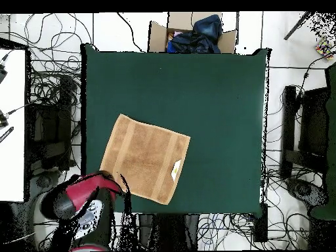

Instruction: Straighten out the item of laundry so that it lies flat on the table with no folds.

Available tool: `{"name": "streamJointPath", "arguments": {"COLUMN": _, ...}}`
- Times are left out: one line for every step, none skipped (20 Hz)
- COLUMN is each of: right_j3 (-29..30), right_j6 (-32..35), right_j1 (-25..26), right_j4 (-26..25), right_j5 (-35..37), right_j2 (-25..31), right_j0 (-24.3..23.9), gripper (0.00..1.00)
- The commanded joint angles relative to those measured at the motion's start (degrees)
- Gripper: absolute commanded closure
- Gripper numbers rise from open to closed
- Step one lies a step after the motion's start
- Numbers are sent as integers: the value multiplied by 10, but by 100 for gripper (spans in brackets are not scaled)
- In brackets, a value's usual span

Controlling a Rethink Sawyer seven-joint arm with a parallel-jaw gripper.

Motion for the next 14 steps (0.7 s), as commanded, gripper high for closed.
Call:
{"name": "streamJointPath", "arguments": {"right_j3": -81, "right_j6": 223, "right_j1": 175, "right_j4": 59, "right_j5": -85, "right_j2": -179, "right_j0": 112, "gripper": 0}}
{"name": "streamJointPath", "arguments": {"right_j3": -98, "right_j6": 221, "right_j1": 196, "right_j4": 79, "right_j5": -80, "right_j2": -189, "right_j0": 121, "gripper": 0}}
{"name": "streamJointPath", "arguments": {"right_j3": -102, "right_j6": 218, "right_j1": 210, "right_j4": 94, "right_j5": -84, "right_j2": -201, "right_j0": 131, "gripper": 0}}
{"name": "streamJointPath", "arguments": {"right_j3": -111, "right_j6": 214, "right_j1": 220, "right_j4": 111, "right_j5": -82, "right_j2": -209, "right_j0": 141, "gripper": 0}}
{"name": "streamJointPath", "arguments": {"right_j3": -110, "right_j6": 208, "right_j1": 229, "right_j4": 125, "right_j5": -91, "right_j2": -213, "right_j0": 144, "gripper": 0}}
{"name": "streamJointPath", "arguments": {"right_j3": -120, "right_j6": 209, "right_j1": 234, "right_j4": 141, "right_j5": -80, "right_j2": -220, "right_j0": 161, "gripper": 0}}
{"name": "streamJointPath", "arguments": {"right_j3": -121, "right_j6": 203, "right_j1": 241, "right_j4": 153, "right_j5": -86, "right_j2": -223, "right_j0": 164, "gripper": 0}}
{"name": "streamJointPath", "arguments": {"right_j3": -111, "right_j6": 196, "right_j1": 235, "right_j4": 160, "right_j5": -92, "right_j2": -228, "right_j0": 165, "gripper": 0}}
{"name": "streamJointPath", "arguments": {"right_j3": -108, "right_j6": 188, "right_j1": 235, "right_j4": 165, "right_j5": -97, "right_j2": -231, "right_j0": 164, "gripper": 0}}
{"name": "streamJointPath", "arguments": {"right_j3": -103, "right_j6": 174, "right_j1": 225, "right_j4": 165, "right_j5": -97, "right_j2": -229, "right_j0": 158, "gripper": 0}}
{"name": "streamJointPath", "arguments": {"right_j3": -99, "right_j6": 160, "right_j1": 216, "right_j4": 164, "right_j5": -97, "right_j2": -228, "right_j0": 151, "gripper": 0}}
{"name": "streamJointPath", "arguments": {"right_j3": -95, "right_j6": 143, "right_j1": 205, "right_j4": 160, "right_j5": -97, "right_j2": -222, "right_j0": 139, "gripper": 0}}
{"name": "streamJointPath", "arguments": {"right_j3": -92, "right_j6": 131, "right_j1": 198, "right_j4": 157, "right_j5": -100, "right_j2": -216, "right_j0": 128, "gripper": 0}}
{"name": "streamJointPath", "arguments": {"right_j3": -89, "right_j6": 119, "right_j1": 188, "right_j4": 151, "right_j5": -96, "right_j2": -214, "right_j0": 120, "gripper": 0}}
